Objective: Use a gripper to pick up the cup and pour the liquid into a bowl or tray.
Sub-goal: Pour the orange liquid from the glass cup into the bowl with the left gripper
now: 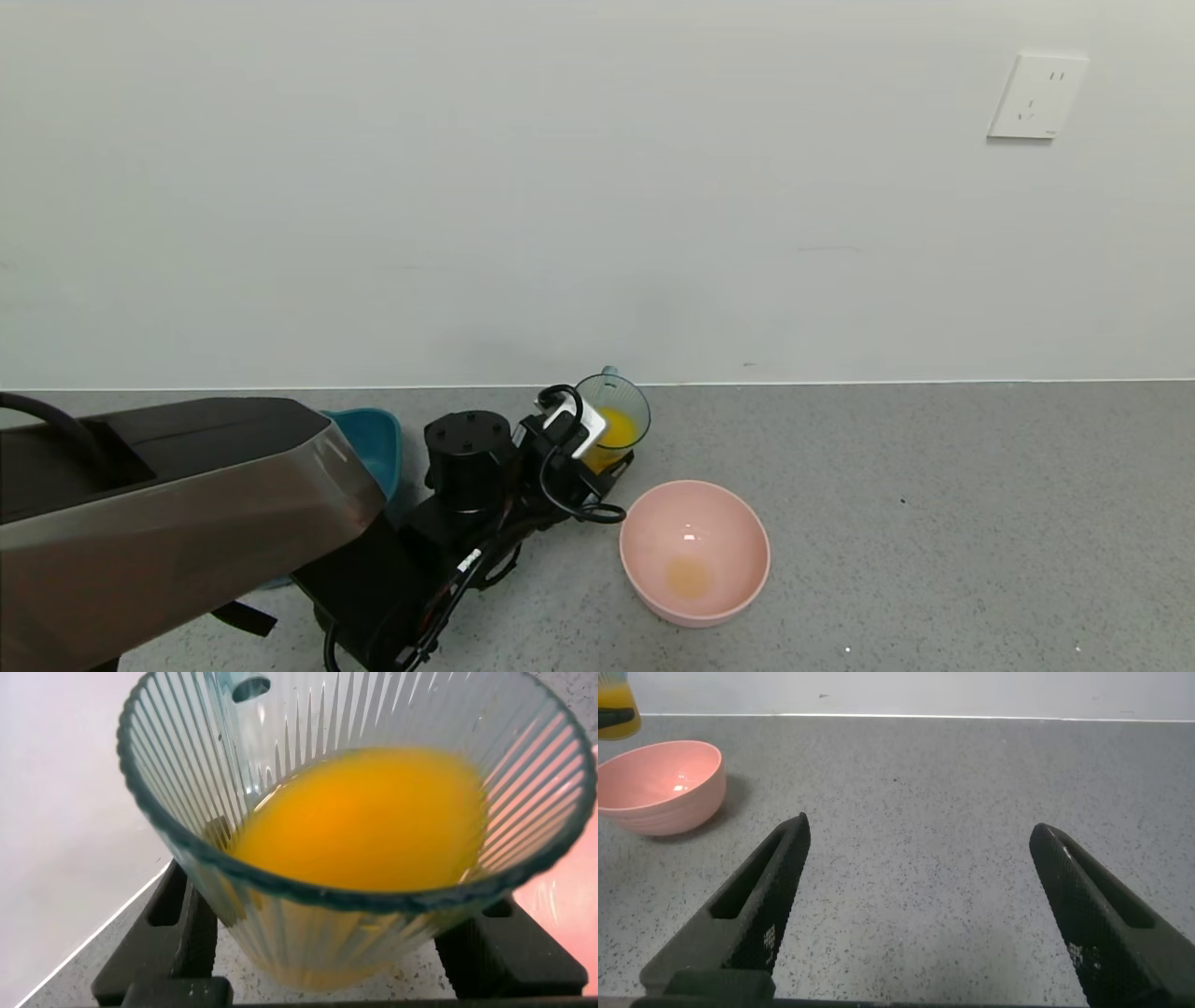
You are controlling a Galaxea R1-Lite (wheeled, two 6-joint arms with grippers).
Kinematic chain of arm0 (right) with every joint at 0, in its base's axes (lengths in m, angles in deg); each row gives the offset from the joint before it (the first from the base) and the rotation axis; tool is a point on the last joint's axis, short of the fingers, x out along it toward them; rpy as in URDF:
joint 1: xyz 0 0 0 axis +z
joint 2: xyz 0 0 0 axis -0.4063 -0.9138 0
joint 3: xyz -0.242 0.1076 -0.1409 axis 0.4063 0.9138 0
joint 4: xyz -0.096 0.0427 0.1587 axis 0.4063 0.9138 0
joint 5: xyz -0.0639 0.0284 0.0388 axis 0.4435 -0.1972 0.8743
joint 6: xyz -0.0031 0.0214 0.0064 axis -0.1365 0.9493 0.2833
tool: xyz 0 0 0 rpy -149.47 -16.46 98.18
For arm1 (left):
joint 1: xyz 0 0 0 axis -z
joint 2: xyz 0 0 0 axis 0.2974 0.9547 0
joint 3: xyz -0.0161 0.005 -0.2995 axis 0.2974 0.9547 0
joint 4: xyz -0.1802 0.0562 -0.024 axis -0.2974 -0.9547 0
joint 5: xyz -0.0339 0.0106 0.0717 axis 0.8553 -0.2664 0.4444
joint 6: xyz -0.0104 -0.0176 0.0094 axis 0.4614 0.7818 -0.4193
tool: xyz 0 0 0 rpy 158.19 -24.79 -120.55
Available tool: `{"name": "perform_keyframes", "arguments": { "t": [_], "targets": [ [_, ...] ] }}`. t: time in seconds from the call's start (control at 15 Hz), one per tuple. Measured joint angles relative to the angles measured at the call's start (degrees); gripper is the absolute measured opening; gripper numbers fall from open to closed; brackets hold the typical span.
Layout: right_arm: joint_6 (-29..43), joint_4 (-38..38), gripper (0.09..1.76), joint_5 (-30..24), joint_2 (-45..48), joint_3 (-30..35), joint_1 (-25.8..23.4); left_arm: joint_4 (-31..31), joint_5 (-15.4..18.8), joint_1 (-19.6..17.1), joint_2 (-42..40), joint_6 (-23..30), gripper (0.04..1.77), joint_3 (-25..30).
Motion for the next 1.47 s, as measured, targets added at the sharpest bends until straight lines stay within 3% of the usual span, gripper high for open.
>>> {"name": "perform_keyframes", "arguments": {
  "t": [1.47],
  "targets": [
    [0.0, 0.0, 1.71, 0.0, 0.0, 0.0, 0.0, 0.0, -0.7, 0.7, -0.4, -12.4, 1.29, -0.3]
  ]
}}
